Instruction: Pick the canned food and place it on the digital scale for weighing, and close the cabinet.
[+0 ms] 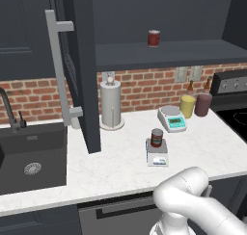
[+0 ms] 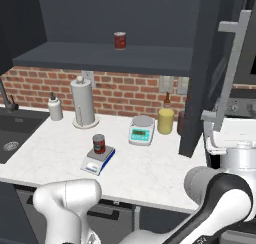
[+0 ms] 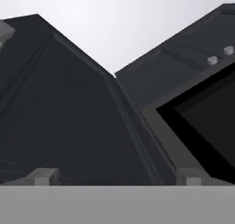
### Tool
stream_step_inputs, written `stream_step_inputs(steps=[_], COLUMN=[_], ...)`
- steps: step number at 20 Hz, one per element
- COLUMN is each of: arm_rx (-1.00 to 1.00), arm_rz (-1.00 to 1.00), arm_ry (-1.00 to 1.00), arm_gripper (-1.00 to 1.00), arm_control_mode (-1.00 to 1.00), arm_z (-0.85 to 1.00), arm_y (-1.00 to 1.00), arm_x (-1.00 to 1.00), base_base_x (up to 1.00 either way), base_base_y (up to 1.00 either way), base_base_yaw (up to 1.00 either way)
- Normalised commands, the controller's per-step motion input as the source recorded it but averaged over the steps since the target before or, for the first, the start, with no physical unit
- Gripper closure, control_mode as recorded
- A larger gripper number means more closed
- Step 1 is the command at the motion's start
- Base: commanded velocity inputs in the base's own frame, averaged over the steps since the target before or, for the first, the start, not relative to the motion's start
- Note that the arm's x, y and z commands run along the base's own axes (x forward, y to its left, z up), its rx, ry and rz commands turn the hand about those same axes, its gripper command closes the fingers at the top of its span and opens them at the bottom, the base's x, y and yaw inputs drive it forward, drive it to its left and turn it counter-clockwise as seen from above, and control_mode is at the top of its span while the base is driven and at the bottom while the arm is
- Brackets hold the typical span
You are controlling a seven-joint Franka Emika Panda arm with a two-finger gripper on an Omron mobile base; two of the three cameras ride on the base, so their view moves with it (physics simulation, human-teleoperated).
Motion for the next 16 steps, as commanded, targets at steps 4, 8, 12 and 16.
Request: stream_step_inputs(steps=[4,8,12,16], arm_rx=[-0.22,-0.31,-0.36,-0.38], arm_rz=[0.00,-0.02,-0.13,-0.22], arm_ry=[-0.12,0.00,0.26,0.36], arm_gripper=[-1.00,-1.00,-1.00,-1.00], arm_control_mode=[-1.00,-1.00,-1.00,-1.00], arm_z=[0.78,0.34,0.00,0.00], arm_y=[1.00,1.00,1.00,1.00], arm_x=[-0.16,0.02,0.23,0.23], base_base_x=[0.00,0.00,0.00,0.00], base_base_y=[0.00,0.00,0.00,0.00], base_base_yaw=[0.00,0.00,0.00,0.00])
